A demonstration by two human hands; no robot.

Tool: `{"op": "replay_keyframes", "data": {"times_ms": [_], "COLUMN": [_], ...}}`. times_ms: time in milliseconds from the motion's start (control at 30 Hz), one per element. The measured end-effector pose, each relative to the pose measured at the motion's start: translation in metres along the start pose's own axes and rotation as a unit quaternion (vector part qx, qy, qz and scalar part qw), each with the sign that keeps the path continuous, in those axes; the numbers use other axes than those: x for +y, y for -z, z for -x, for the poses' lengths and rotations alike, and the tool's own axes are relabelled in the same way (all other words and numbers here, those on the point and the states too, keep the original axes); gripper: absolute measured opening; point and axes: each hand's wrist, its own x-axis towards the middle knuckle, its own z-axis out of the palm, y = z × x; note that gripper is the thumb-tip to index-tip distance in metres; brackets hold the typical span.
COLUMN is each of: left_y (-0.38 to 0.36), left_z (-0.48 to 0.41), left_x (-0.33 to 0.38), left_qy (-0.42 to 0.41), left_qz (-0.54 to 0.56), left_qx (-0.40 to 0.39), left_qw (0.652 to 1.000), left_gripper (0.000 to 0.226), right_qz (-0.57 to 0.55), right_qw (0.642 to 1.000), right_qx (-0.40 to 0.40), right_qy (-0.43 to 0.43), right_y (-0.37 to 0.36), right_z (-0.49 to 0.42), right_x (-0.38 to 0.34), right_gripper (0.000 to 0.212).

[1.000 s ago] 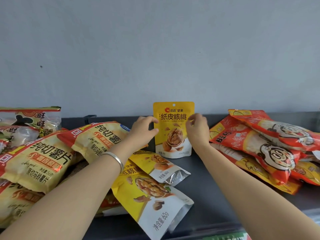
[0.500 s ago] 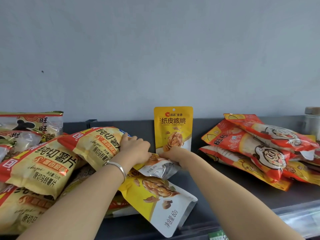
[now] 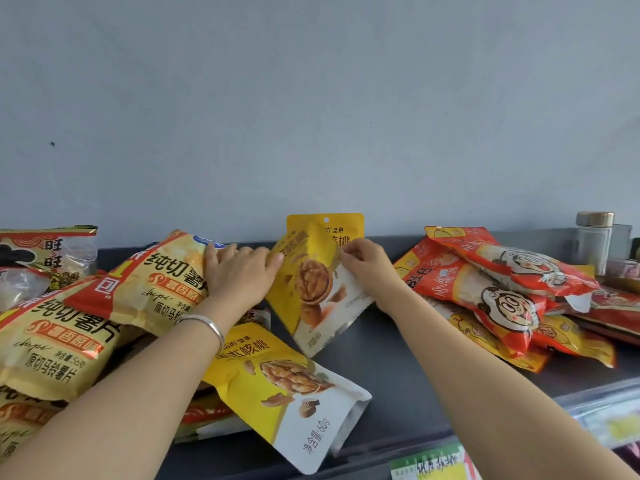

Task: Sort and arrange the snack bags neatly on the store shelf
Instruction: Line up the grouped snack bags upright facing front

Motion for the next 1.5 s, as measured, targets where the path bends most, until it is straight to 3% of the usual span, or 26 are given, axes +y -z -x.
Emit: {"op": "replay_keyframes", "data": {"times_ms": [167, 233, 300, 367, 533, 667, 800, 900, 967, 1033, 1133, 1200, 1267, 1367, 1500], "left_y": [-0.004, -0.003, -0.003, -0.005, -0.011, -0.014, -0.018, -0.014, -0.008, -0.002, 0.004, 0.006, 0.009, 0.015, 0.021], "left_z": [0.0, 0.003, 0.005, 0.003, -0.01, -0.008, 0.001, 0.006, 0.011, 0.016, 0.026, 0.036, 0.046, 0.067, 0.09], "left_x": [0.019, 0.031, 0.043, 0.053, 0.058, 0.055, 0.054, 0.054, 0.054, 0.052, 0.047, 0.042, 0.036, 0.021, 0.004], "left_qy": [0.002, -0.014, -0.016, -0.005, 0.033, 0.082, 0.097, 0.108, 0.111, 0.115, 0.115, 0.107, 0.097, 0.088, 0.061], "left_qz": [0.065, 0.185, 0.328, 0.39, 0.373, 0.379, 0.401, 0.407, 0.412, 0.413, 0.393, 0.37, 0.353, 0.317, 0.302], "left_qx": [-0.104, -0.168, -0.208, -0.196, -0.077, -0.087, -0.074, -0.042, -0.022, -0.006, 0.009, 0.009, 0.005, 0.005, 0.004], "left_qw": [0.992, 0.968, 0.922, 0.9, 0.924, 0.917, 0.908, 0.906, 0.904, 0.903, 0.912, 0.923, 0.93, 0.944, 0.951], "left_gripper": [0.06, 0.057, 0.057, 0.054, 0.025, 0.02, 0.051, 0.059, 0.059, 0.054, 0.043, 0.037, 0.031, 0.025, 0.026], "right_qz": [-0.051, -0.038, -0.019, -0.043, -0.12, -0.098, 0.005, 0.097, 0.148, 0.163, 0.156, 0.156, 0.207, 0.231, 0.157], "right_qw": [0.996, 0.996, 0.992, 0.981, 0.963, 0.961, 0.98, 0.986, 0.982, 0.98, 0.985, 0.983, 0.959, 0.918, 0.913], "right_qx": [0.062, 0.041, 0.025, 0.031, 0.015, -0.012, -0.012, 0.039, 0.09, 0.115, 0.035, -0.075, -0.189, -0.322, -0.35], "right_qy": [-0.025, -0.068, -0.124, -0.184, -0.241, -0.258, -0.199, -0.132, -0.082, -0.008, 0.061, 0.06, 0.048, -0.025, -0.141], "right_y": [0.031, 0.036, 0.038, 0.038, 0.027, 0.016, 0.016, 0.02, 0.024, 0.025, 0.016, 0.002, -0.012, -0.032, -0.051], "right_z": [0.006, 0.007, 0.005, 0.003, -0.002, -0.002, -0.001, 0.003, 0.008, 0.015, 0.026, 0.033, 0.038, 0.051, 0.064], "right_x": [0.031, 0.048, 0.061, 0.066, 0.057, 0.056, 0.053, 0.047, 0.042, 0.033, 0.019, 0.012, 0.007, 0.0, -0.012], "right_gripper": [0.011, 0.014, 0.018, 0.018, 0.027, 0.022, 0.043, 0.058, 0.054, 0.037, 0.018, 0.017, 0.024, 0.039, 0.053]}}
